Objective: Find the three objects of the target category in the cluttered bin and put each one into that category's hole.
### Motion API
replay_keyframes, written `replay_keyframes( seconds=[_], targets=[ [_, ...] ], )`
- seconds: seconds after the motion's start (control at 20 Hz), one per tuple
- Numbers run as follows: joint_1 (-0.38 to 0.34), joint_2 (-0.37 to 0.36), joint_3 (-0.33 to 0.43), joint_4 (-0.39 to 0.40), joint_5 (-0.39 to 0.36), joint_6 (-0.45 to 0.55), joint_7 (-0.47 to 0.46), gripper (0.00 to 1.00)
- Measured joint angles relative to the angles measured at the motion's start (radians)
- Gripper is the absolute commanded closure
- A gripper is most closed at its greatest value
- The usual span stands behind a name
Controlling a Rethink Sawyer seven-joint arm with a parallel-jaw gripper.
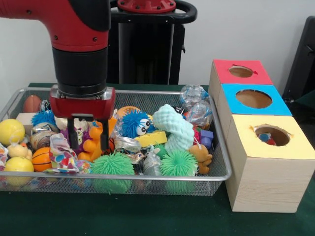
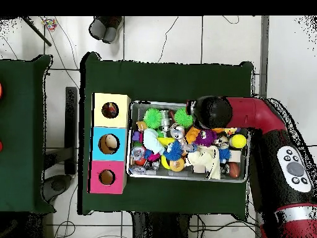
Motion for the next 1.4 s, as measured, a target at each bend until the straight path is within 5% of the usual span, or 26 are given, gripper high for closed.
replay_keyframes(
  seconds=[0.85, 1.4],
  targets=[
    [-0.142, -0.094, -0.010, 0.271, 0.000, -0.078, 0.000, 0.00],
    [-0.089, -0.117, -0.027, 0.276, 0.000, -0.078, 0.000, 0.00]
  ],
)
